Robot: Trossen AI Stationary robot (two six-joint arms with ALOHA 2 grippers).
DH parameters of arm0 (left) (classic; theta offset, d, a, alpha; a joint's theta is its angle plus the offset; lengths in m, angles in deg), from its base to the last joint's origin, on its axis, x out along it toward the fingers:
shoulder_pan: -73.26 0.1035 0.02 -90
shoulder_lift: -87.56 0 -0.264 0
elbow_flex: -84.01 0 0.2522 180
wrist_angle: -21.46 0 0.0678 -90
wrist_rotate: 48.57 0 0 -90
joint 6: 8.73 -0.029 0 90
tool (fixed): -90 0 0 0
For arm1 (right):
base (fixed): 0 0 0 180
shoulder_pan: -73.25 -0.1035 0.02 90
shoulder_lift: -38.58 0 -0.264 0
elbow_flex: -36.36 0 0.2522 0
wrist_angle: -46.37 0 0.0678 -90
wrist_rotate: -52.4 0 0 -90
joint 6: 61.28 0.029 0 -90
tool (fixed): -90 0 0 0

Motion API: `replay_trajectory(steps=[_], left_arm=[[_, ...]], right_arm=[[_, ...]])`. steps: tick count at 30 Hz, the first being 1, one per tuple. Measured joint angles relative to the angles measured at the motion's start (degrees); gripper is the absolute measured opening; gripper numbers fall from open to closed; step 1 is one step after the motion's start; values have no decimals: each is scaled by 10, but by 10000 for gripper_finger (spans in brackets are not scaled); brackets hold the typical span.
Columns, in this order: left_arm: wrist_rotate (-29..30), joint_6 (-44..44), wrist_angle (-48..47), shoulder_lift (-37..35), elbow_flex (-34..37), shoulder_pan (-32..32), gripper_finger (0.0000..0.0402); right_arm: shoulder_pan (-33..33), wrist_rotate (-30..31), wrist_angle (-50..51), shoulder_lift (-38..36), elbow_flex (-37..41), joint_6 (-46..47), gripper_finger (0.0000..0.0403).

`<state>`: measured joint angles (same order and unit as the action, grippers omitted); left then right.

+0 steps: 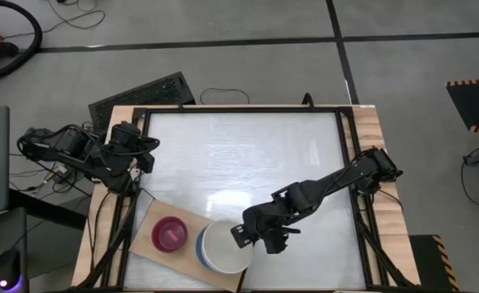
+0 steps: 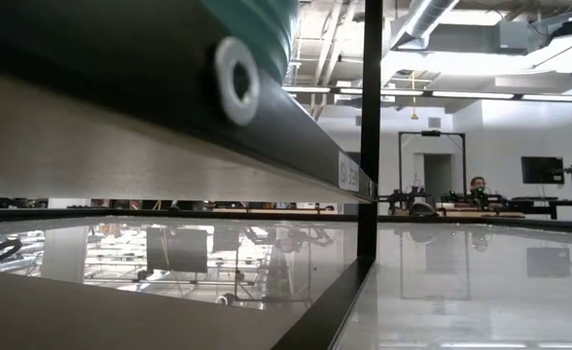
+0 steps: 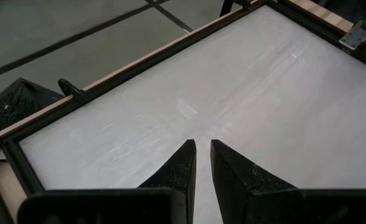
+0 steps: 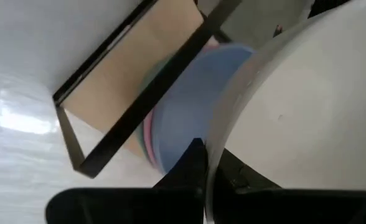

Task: Place and stack bowls onto a shelf
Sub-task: Stack the white bowl on top of the blue bowl on the shelf

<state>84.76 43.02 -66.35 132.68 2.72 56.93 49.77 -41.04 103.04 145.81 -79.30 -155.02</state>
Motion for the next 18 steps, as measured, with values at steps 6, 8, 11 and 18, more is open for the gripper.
replay_trajectory(steps=[6, 8, 11, 18], left_arm=[[0, 0, 0, -3, 0, 0, 34], [0, -1, -2, -6, 0, 0, 34], [-2, -2, -3, -7, 0, 0, 34], [-2, -5, -11, -8, 0, 0, 34]], right_arm=[[0, 3, -10, 22, 2, -46, 22], [4, 3, -34, 26, 0, -50, 22], [9, 3, -30, 26, -2, -58, 22], [24, -2, -15, 27, -17, -59, 22]])
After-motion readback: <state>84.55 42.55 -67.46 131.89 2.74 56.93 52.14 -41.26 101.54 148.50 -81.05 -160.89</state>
